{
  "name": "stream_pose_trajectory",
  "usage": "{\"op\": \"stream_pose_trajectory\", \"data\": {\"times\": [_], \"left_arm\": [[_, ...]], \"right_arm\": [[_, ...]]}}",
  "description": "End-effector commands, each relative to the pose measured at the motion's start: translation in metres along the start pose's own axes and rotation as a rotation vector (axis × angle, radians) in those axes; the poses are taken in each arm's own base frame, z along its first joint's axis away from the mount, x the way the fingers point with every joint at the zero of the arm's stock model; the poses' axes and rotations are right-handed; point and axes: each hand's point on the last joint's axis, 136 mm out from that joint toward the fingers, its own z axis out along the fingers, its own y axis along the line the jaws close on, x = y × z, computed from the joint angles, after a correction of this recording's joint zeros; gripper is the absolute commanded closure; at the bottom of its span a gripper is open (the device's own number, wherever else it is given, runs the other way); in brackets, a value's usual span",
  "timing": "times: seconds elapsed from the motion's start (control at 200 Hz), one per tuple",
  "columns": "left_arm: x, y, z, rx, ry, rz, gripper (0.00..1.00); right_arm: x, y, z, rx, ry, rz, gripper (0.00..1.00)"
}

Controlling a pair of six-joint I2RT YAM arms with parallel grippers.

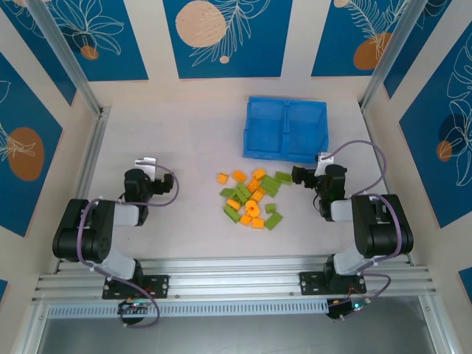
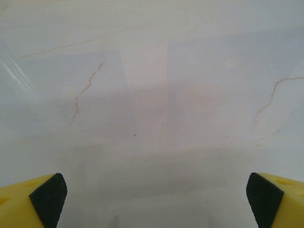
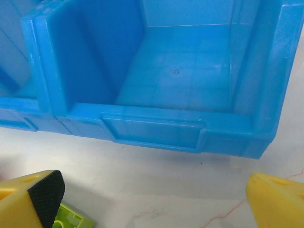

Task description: Sort the legos into containers by color

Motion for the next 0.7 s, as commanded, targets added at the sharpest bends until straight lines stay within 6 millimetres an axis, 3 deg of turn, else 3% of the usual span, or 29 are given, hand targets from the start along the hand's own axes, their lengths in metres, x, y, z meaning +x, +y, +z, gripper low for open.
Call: {"op": "stream_pose_trajectory", "data": {"times": [0.0,0.52,0.695], "left_arm": [[-0.015,-0.002,0.001,0.016,-0.047,0.01,0.0],[-0.016,-0.001,0.001,0.014,-0.048,0.009,0.0],[-0.016,-0.001,0.0,0.015,-0.051,0.01,0.0]], "right_arm": [[-0.019,0.002,0.0,-0.012,-0.049,-0.025,0.01],[-0.019,0.002,0.0,-0.016,-0.052,-0.023,0.01],[-0.046,-0.01,-0.026,0.158,0.01,0.045,0.01]]}}
